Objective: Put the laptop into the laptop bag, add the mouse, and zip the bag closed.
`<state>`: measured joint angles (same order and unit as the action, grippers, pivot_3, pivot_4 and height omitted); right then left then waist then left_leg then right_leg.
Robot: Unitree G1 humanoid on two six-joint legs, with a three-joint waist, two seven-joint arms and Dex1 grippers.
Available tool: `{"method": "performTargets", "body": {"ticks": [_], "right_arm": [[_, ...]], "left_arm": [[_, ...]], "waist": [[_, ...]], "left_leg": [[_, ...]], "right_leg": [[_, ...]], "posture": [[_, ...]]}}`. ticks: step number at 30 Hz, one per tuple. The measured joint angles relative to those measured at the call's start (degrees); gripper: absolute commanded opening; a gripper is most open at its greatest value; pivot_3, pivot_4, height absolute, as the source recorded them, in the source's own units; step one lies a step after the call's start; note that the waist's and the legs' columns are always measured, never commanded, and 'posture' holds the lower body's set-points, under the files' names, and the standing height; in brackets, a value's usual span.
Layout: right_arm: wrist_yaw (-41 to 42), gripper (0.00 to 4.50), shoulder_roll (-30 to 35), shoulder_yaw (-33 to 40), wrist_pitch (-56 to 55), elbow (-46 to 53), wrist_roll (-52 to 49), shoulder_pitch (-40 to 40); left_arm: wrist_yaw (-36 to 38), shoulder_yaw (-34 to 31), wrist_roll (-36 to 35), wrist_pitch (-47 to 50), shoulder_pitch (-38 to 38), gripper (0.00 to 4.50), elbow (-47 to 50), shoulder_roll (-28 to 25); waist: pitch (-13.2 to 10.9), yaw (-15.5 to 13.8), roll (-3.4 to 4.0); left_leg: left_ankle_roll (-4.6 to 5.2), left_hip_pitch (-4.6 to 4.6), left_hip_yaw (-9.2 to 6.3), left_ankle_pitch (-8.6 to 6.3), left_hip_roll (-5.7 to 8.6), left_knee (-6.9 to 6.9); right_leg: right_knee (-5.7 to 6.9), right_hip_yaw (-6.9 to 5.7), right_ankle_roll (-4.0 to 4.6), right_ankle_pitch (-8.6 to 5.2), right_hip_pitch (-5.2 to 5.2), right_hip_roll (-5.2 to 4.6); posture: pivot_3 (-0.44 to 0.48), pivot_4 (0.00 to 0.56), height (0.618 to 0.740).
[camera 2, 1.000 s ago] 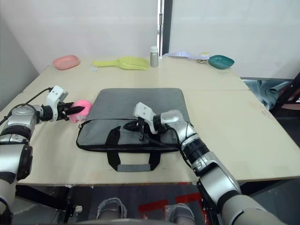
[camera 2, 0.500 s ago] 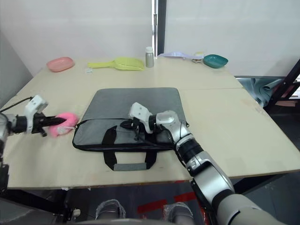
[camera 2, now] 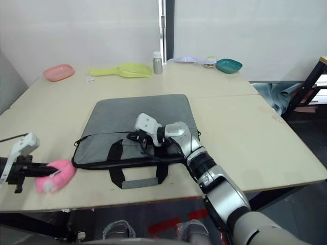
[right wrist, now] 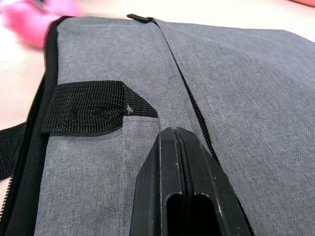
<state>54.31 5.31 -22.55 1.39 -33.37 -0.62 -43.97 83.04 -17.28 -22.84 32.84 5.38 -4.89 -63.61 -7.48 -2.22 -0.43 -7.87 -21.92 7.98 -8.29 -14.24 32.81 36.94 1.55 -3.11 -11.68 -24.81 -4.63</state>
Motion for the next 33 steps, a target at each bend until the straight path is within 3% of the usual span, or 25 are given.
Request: {"method": "performTargets", "body": {"ticks": [7, 33], "right_arm": [[-0.48, 0.00, -0.69, 0.14, 0.21, -0.41, 0.44, -0.08], [-2.31, 0.00, -1.34, 0.30, 1.79, 0.36, 0.79, 1.06]], "left_arm": [[-2.76, -1.31, -4.09, 5.51, 4.45, 0.04, 8.11, 1.14], [-13.60, 4.52, -12.51, 15.26, 1.51, 0.04, 19.25, 10.04]], "waist": [[-0.09, 0.08, 0.14], [0.48, 0.06, 0.41]], "left_leg": [[-0.01, 0.04, 0.00, -0.01, 0.00, -0.14], [-0.03, 0.02, 0.06, -0.01, 0.00, -0.23]], "right_leg": [[0.00, 0.03, 0.00, 0.00, -0.04, 0.05], [-0.30, 0.11, -0.01, 0.00, -0.01, 0.12]], "posture": [[0.000, 0.150, 0.740], [0.000, 0.150, 0.740]]}}
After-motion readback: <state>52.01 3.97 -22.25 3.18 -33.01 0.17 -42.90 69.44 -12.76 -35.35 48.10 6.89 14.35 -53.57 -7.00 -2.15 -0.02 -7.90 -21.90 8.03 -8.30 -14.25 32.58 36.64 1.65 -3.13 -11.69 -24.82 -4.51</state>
